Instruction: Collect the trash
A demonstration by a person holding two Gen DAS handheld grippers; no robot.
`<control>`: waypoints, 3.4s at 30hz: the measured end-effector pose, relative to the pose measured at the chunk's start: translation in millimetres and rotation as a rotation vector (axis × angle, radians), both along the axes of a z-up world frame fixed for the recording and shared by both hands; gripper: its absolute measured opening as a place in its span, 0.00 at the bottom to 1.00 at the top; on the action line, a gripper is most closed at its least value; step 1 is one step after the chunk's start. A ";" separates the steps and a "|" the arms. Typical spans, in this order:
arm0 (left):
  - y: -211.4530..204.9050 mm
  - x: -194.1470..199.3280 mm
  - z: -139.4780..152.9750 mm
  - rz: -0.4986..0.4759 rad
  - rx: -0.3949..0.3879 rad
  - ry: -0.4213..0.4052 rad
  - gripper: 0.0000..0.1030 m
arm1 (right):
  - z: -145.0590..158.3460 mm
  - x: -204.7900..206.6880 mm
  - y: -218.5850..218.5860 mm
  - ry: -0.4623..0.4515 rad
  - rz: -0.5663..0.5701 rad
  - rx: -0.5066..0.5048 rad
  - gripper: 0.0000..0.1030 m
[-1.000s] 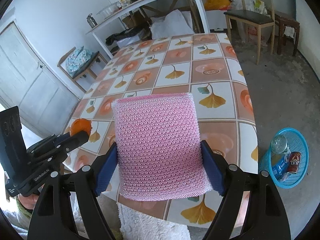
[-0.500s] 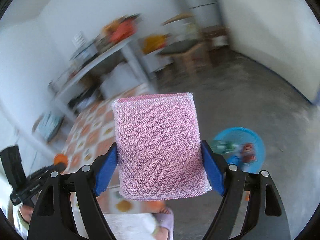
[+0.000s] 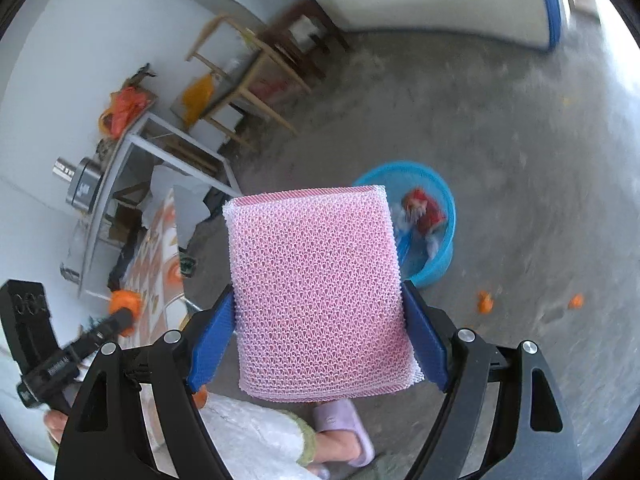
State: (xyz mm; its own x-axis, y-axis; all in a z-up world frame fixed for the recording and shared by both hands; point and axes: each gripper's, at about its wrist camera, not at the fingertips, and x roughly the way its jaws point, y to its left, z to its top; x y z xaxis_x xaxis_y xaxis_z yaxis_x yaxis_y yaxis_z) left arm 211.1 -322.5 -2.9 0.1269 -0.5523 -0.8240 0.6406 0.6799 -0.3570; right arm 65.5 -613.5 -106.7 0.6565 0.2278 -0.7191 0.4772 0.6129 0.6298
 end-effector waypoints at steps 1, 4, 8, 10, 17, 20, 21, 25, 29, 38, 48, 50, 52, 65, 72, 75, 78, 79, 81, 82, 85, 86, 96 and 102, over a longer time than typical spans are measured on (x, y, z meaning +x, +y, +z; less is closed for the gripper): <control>-11.6 5.2 -11.5 -0.006 0.014 0.029 0.18 | -10.7 8.9 -3.4 0.012 0.002 0.028 0.75; -39.6 19.1 -41.7 -0.021 0.059 0.074 0.18 | -47.5 48.5 -14.6 0.074 0.000 0.091 0.76; -69.0 39.8 -71.5 -0.029 0.091 0.122 0.18 | -85.5 89.1 -30.9 0.159 -0.006 0.107 0.76; -81.1 51.1 -80.4 -0.030 0.097 0.131 0.18 | -102.1 105.9 -41.4 0.190 -0.004 0.121 0.76; -115.8 91.9 -105.3 0.008 0.081 0.141 0.46 | -167.5 149.0 -73.7 0.239 -0.045 0.184 0.87; -118.0 94.8 -107.6 0.029 0.072 0.148 0.49 | -191.9 146.5 -76.1 0.284 -0.072 0.194 0.88; -116.8 92.4 -105.3 0.025 0.063 0.151 0.49 | -195.7 142.8 -75.4 0.290 -0.086 0.196 0.88; -106.9 81.2 -86.5 -0.008 0.044 0.094 0.50 | -198.3 117.5 -75.5 0.265 -0.117 0.201 0.88; -91.5 71.2 -62.1 -0.014 0.005 0.053 0.52 | -182.9 94.6 -74.1 0.222 -0.130 0.191 0.87; -13.1 17.2 11.4 0.018 -0.080 -0.107 0.68 | -102.4 46.5 -43.2 0.122 -0.053 0.057 0.88; 108.2 -50.7 48.6 0.185 -0.121 -0.228 0.83 | 37.1 -4.0 84.1 -0.101 0.203 -0.294 0.93; 129.1 -65.2 54.4 0.225 -0.127 -0.251 0.86 | 63.2 -9.7 116.9 -0.145 0.263 -0.380 0.94; 150.2 -82.9 60.3 0.272 -0.113 -0.304 0.88 | 85.9 -14.8 147.1 -0.187 0.303 -0.457 0.94; 253.0 -165.2 78.7 0.631 -0.007 -0.444 0.92 | 170.3 -44.0 288.6 -0.407 0.462 -0.783 0.94; 268.5 -181.1 78.5 0.756 0.106 -0.476 0.92 | 182.0 -60.4 314.5 -0.430 0.419 -0.807 0.94; 267.1 -185.7 75.0 0.781 0.141 -0.491 0.92 | 173.1 -61.4 319.8 -0.392 0.417 -0.818 0.94; 263.4 -186.0 68.2 0.776 0.174 -0.480 0.92 | 163.2 -61.1 322.6 -0.353 0.423 -0.819 0.94; 261.8 -184.9 65.6 0.770 0.186 -0.473 0.92 | 160.1 -60.8 323.5 -0.345 0.422 -0.820 0.94; 259.3 -181.4 60.3 0.763 0.191 -0.449 0.92 | 153.9 -60.6 323.2 -0.325 0.423 -0.825 0.94; 258.7 -181.2 58.2 0.763 0.190 -0.441 0.92 | 151.0 -58.8 323.5 -0.318 0.424 -0.827 0.94; 259.8 -177.8 50.3 0.784 0.168 -0.406 0.92 | 145.2 -58.3 323.4 -0.301 0.423 -0.841 0.94; 260.2 -177.3 48.7 0.786 0.163 -0.398 0.92 | 143.5 -58.1 322.9 -0.294 0.422 -0.849 0.94; 256.7 -167.9 36.2 0.783 0.190 -0.360 0.92 | 131.4 -47.4 313.9 -0.240 0.443 -0.804 0.94; 258.3 -163.3 32.8 0.792 0.193 -0.340 0.92 | 127.7 -43.8 314.0 -0.226 0.448 -0.803 0.94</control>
